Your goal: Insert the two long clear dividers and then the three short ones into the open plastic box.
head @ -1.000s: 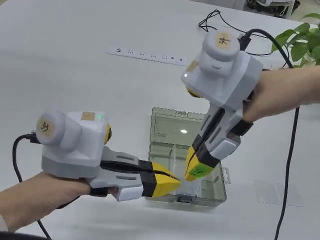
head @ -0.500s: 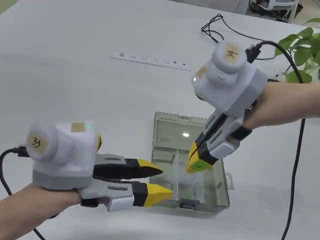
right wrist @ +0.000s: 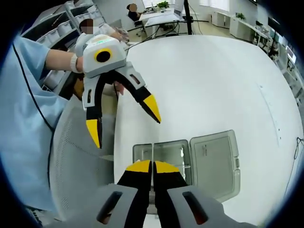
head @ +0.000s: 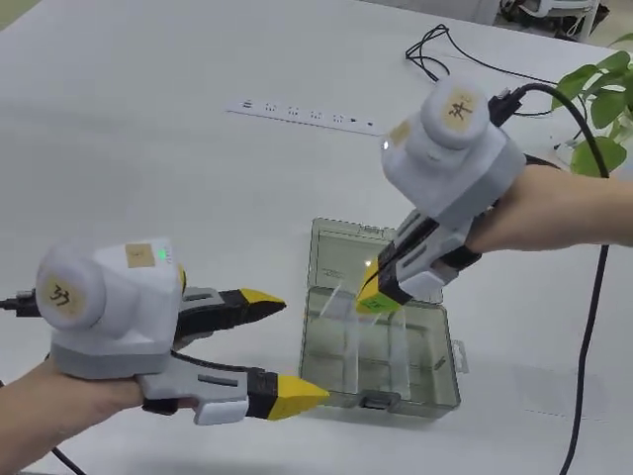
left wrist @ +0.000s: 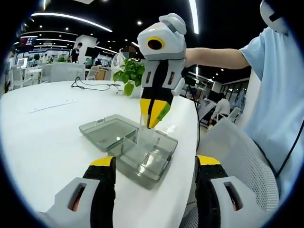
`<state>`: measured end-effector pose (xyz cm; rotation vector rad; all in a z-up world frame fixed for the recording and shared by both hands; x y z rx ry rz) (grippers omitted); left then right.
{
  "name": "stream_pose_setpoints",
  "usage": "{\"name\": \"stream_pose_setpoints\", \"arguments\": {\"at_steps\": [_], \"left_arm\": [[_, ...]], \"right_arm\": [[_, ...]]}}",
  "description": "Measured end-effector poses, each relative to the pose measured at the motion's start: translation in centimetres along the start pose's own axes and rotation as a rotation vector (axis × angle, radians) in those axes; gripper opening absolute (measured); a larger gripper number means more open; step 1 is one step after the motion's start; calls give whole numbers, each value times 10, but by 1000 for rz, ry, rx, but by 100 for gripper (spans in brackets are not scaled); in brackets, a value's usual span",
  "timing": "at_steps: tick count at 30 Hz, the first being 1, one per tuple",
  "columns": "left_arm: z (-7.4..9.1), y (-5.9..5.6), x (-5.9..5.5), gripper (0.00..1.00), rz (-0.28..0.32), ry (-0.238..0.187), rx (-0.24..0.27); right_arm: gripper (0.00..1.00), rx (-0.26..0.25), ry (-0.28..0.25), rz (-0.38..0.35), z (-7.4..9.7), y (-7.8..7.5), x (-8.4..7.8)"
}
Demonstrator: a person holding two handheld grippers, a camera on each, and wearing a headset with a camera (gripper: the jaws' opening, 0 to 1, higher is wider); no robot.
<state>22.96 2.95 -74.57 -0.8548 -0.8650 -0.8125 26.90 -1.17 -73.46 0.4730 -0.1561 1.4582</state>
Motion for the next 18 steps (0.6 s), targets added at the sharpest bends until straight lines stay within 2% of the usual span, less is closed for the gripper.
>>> {"name": "stream_pose_setpoints", "arguments": {"at_steps": [2, 5, 7, 16, 18], "left_arm": [[1, 3, -2, 75, -3, 5, 16], [3, 8, -5, 91, 25, 15, 51], [3, 9, -6, 100, 21, 17, 59], [6, 12, -10, 100, 41, 28, 74], [6, 12, -12, 100, 54, 26, 72]], "right_arm": [[2, -10, -11, 3, -2, -2, 1], [2, -18, -13, 6, -6, -5, 0], [2, -27, -11, 10, -9, -7, -2], [2, -29, -1, 17, -19, -4, -4], [2, -35, 10, 24, -21, -7, -6]]}}
Point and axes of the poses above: the centre of the closed fingertips' face, and the gripper's own axes: z roughly backward along the fingers, y roughly to its left, x roughly out of its top, the point moved 1 cm from there along z, roughly backward along the fingers, and after that the axes turned 4 degrees about y, right-handed, at the moved point
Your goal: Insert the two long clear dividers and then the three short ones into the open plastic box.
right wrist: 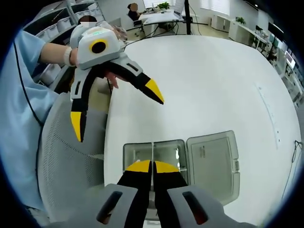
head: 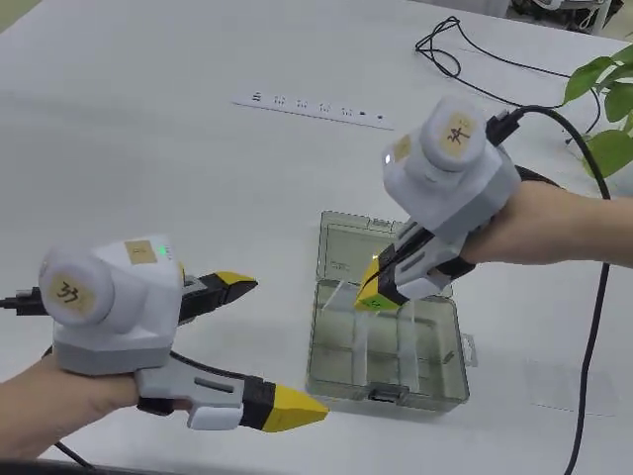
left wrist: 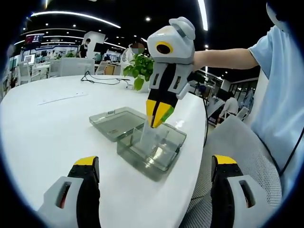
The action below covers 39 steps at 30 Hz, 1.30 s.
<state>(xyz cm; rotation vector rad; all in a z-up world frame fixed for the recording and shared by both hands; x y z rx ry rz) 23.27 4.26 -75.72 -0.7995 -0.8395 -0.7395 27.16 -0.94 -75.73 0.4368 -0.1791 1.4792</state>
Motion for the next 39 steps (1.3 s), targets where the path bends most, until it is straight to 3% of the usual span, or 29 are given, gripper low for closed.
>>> {"name": "stream_pose_setpoints", "arguments": {"at_steps": [9, 19, 39], "left_arm": [[2, -2, -6, 97, 22, 3, -5], [2, -2, -9, 95, 31, 5, -7], [-2, -6, -12, 94, 32, 14, -25]], "right_arm": [[2, 0, 12, 15, -3, 2, 0], [2, -41, 42, 105, -15, 4, 1], [1, -80, 27, 80, -30, -3, -6]]}}
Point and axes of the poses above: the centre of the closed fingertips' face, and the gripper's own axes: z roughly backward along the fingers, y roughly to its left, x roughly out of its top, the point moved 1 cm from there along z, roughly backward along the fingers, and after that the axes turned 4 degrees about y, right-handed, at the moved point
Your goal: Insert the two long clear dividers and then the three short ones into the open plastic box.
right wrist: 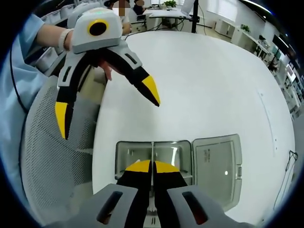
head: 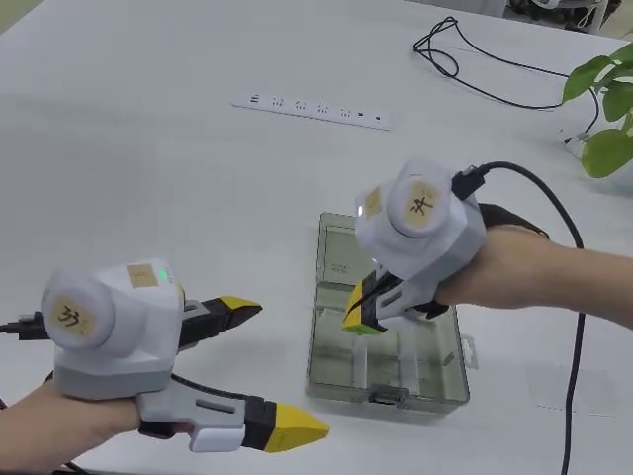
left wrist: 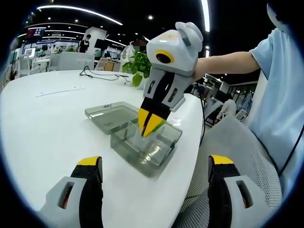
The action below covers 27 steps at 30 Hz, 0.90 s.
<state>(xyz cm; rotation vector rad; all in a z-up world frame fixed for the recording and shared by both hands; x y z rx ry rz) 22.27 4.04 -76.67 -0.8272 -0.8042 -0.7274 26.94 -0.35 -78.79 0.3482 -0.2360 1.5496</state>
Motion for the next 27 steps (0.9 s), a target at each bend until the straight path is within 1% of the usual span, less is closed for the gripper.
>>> {"name": "stream_pose_setpoints", "arguments": {"at_steps": [1, 9, 14, 17, 20, 21, 26, 27], "left_arm": [[0, 0, 0, 94, -2, 1, 0], [4, 2, -3, 93, 9, 3, 5], [4, 3, -5, 93, 10, 5, 7], [4, 3, -4, 93, 9, 4, 8], [5, 5, -2, 92, 9, -1, 12], [5, 4, -1, 92, 8, -2, 15], [5, 5, -1, 92, 5, -3, 17], [5, 5, -1, 92, 6, -3, 17]], "right_arm": [[1, -1, 5, -11, -2, -1, -1], [2, -4, 15, -17, -10, -1, -2], [2, -3, 34, -9, -16, -1, -2], [2, -9, 53, -27, -19, -2, -3], [2, -20, 78, -5, -24, -1, -4], [2, -22, 81, 2, -25, -1, -4], [2, -25, 86, -10, -27, -1, -6], [1, -29, 85, -23, -26, -1, -6]]}}
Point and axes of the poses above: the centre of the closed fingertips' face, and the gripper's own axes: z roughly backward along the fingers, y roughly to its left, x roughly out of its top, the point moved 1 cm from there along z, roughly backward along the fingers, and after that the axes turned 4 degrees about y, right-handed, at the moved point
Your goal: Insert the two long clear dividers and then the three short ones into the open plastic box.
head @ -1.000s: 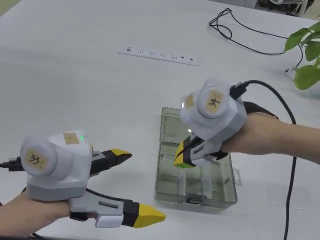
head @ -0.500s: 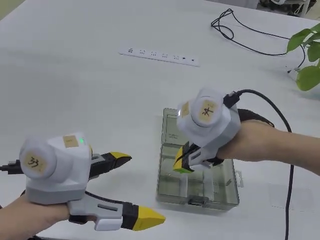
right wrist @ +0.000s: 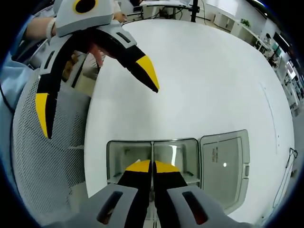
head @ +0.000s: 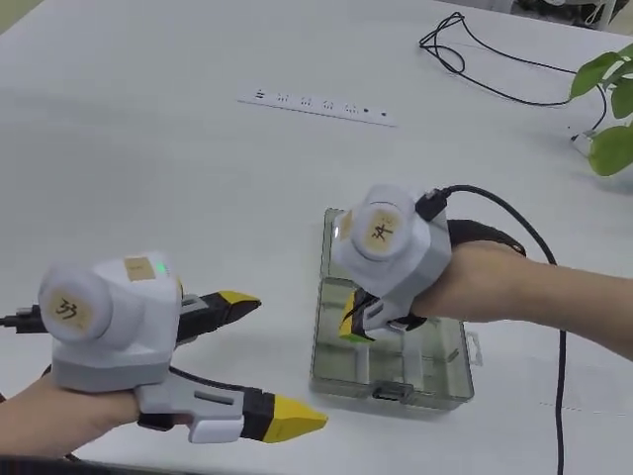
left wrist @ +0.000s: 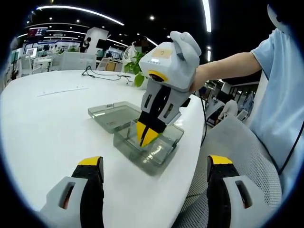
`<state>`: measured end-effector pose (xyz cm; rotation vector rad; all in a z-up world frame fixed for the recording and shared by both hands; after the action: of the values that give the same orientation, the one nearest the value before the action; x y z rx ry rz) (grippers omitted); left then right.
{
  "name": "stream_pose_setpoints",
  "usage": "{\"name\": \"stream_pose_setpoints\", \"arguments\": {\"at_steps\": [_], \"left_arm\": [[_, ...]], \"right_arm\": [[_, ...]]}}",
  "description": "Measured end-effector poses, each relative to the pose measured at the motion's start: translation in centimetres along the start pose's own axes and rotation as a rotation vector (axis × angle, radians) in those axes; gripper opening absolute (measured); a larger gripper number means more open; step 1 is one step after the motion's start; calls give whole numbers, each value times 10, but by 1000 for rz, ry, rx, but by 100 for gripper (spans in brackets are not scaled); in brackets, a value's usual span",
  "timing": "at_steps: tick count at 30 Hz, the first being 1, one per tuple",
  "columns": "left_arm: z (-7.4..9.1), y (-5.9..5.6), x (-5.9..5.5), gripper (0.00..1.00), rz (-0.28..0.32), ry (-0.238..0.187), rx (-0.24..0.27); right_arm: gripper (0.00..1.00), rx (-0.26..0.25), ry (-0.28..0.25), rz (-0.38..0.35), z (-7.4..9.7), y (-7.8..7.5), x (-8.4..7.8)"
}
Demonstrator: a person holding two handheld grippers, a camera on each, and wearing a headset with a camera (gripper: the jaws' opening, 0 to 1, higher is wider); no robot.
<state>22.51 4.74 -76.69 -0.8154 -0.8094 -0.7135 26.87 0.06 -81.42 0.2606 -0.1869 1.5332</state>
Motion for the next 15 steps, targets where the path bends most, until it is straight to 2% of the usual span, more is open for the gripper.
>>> {"name": "stream_pose_setpoints", "arguments": {"at_steps": [2, 4, 15], "left_arm": [[0, -1, 0, 92, -2, -1, -1], [-1, -2, 1, 92, -6, 0, -4], [-2, -6, 4, 92, -18, 5, -12]], "right_arm": [[1, -8, -6, 23, 0, 1, 0], [2, -10, -9, 4, 0, 0, 0], [3, -8, -39, 3, 2, 0, -2]]}}
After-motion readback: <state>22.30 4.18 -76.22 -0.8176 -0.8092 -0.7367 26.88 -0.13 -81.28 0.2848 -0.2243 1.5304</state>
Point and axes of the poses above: the centre of the closed fingertips' face, and the gripper's own axes: z roughly backward along the fingers, y roughly to its left, x roughly out of its top, the point moved 1 cm from there along z, roughly backward along the fingers, and after that the axes turned 4 degrees about y, right-handed, at the moved point
